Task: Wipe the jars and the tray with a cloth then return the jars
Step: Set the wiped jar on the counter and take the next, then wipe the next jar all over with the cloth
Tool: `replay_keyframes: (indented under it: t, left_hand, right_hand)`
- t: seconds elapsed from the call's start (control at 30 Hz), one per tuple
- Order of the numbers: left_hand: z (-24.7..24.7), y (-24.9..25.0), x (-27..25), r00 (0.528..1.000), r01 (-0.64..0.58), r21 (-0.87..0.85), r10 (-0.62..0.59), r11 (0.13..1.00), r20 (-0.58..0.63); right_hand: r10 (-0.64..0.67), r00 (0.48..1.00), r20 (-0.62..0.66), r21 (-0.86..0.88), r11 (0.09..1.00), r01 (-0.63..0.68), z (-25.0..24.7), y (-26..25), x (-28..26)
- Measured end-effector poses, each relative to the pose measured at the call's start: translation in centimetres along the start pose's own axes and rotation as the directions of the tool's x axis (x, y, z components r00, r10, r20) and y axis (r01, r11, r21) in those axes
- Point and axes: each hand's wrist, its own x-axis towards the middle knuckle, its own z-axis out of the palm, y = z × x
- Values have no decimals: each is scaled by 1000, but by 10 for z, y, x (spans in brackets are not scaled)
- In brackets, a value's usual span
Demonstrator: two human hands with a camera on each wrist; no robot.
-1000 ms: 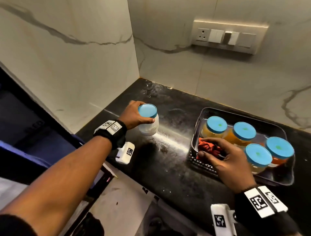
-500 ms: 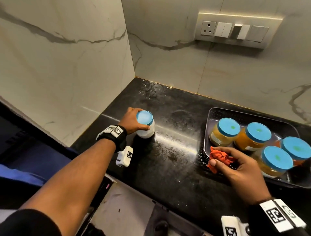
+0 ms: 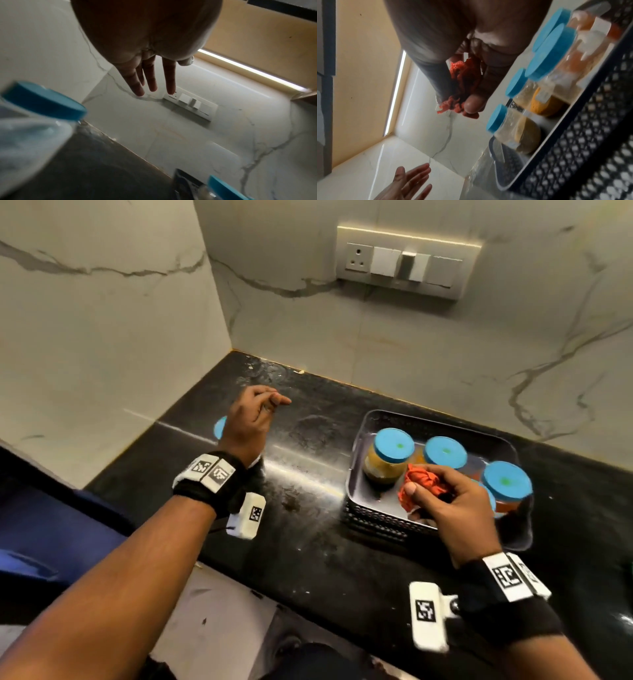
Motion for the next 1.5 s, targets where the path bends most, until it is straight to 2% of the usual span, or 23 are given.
replay_keyframes:
  t: [0.13, 0.27, 0.33, 0.37, 0.43, 0.57, 0.63, 0.77, 0.9, 1.03, 1.2, 1.27, 1.37, 1.43, 1.5]
  left_hand:
    - [65, 42, -27, 995, 11, -111, 0, 994, 99]
    - [120, 75, -53, 984, 20, -65, -9, 998, 179]
    - [141, 90, -69, 976, 88, -57, -74, 995, 205]
    - [164, 107, -79, 961, 120, -76, -97, 990, 258]
    - [178, 116, -92, 929, 158, -80, -121, 984, 350]
    - [225, 137, -107, 855, 174, 93, -198, 980, 479]
    - [243, 147, -110, 835, 192, 157, -245, 969, 493]
    - [262, 158, -113, 852, 195, 237, -284, 952, 440]
    - [273, 159, -117, 868, 216, 218, -289, 952, 403]
    - [272, 162, -119, 927, 191, 122, -220, 974, 302]
    - [244, 176, -112, 946, 210, -125, -170, 970, 275]
    - [232, 186, -113, 938, 261, -306, -166, 916, 303]
    - [219, 191, -118, 932, 330, -520, -183, 788, 313]
    - [214, 194, -122, 927, 363, -611, -206, 704, 314]
    - [208, 196, -125, 929, 361, -642, -202, 676, 310]
  right_hand:
    - [-17, 993, -114, -1, 1000, 17, -54, 4, 1]
    - [-6, 972, -237, -22, 1000, 0, -109, 19, 1]
    - [-7, 961, -277, -2, 1000, 7, -126, 22, 1]
    - [-7, 952, -308, -3, 1000, 6, -148, 25, -5]
    - [-8, 953, -301, -12, 1000, 4, -156, 28, -6]
    - [14, 957, -291, -23, 1000, -21, -192, 37, -17]
    - [21, 960, -278, -6, 1000, -24, -205, 41, -23]
    - [34, 966, -255, -2, 999, -35, -221, 46, -32]
    - [35, 970, -240, -1, 999, -36, -234, 46, -37]
    - [35, 972, -234, 22, 999, -31, -239, 46, -36]
    - [16, 986, -169, 101, 995, 1, -230, 36, -29]
    - [-4, 993, -119, 134, 991, 21, -222, 29, -25]
    - [-40, 997, -68, 186, 981, 52, -202, 15, -17]
    - [-50, 998, -40, 237, 970, 58, -187, 6, -13]
    - [-50, 999, -13, 300, 952, 52, -173, -1, -11]
